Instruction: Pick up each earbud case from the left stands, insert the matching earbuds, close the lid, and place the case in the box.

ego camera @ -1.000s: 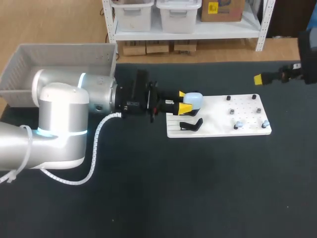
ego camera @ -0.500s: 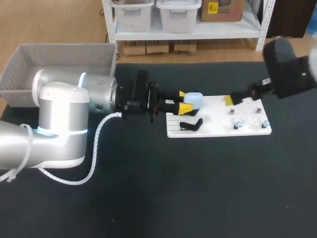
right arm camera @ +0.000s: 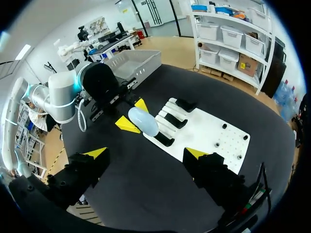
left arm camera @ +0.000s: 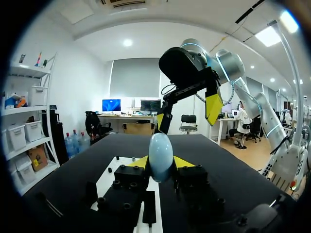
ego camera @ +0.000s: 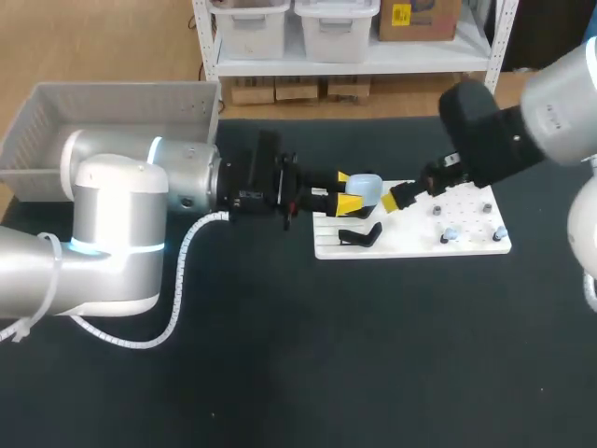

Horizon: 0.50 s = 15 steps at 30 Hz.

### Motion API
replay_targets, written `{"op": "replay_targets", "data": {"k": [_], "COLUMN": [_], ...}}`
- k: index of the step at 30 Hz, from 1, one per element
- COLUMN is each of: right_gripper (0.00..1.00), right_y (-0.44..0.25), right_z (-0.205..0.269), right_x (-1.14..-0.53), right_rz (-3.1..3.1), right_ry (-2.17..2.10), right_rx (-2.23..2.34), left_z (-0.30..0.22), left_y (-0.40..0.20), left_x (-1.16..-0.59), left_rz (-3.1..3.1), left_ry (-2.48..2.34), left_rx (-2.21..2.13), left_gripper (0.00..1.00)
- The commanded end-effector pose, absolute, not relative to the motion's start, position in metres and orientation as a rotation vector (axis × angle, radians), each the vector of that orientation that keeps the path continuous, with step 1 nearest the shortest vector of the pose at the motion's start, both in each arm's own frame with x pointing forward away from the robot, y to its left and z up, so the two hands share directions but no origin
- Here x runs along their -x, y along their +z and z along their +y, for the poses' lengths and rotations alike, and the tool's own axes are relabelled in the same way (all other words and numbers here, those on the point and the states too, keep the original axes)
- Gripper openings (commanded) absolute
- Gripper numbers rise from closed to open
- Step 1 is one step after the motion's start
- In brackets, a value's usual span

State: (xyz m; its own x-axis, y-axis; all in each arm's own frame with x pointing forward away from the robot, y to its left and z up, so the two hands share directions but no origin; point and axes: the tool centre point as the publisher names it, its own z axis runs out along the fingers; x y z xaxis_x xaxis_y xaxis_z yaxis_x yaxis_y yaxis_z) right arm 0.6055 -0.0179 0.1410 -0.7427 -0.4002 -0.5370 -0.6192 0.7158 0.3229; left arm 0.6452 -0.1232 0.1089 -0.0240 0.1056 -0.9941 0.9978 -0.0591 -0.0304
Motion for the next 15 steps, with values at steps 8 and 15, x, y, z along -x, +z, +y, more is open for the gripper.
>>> {"op": "replay_targets", "data": {"k": [8, 15], "right_gripper": [1.0, 1.0], "right_y": [0.125, 0.12], "right_z": [-0.004, 0.0], "right_x": [-0.617, -0.623], "right_rz": [2.519, 2.533], "right_ry": [0.709, 0.705], "right_rx": [0.801, 0.796], "left_z": [-0.123, -0.123], "left_y": [0.108, 0.108], "left_x": [-0.644, -0.644], "left_rz": [1.274, 1.274], "left_ry": [-1.219, -1.219], "left_rx": [-1.314, -1.314], "left_gripper": [0.0, 0.0]}}
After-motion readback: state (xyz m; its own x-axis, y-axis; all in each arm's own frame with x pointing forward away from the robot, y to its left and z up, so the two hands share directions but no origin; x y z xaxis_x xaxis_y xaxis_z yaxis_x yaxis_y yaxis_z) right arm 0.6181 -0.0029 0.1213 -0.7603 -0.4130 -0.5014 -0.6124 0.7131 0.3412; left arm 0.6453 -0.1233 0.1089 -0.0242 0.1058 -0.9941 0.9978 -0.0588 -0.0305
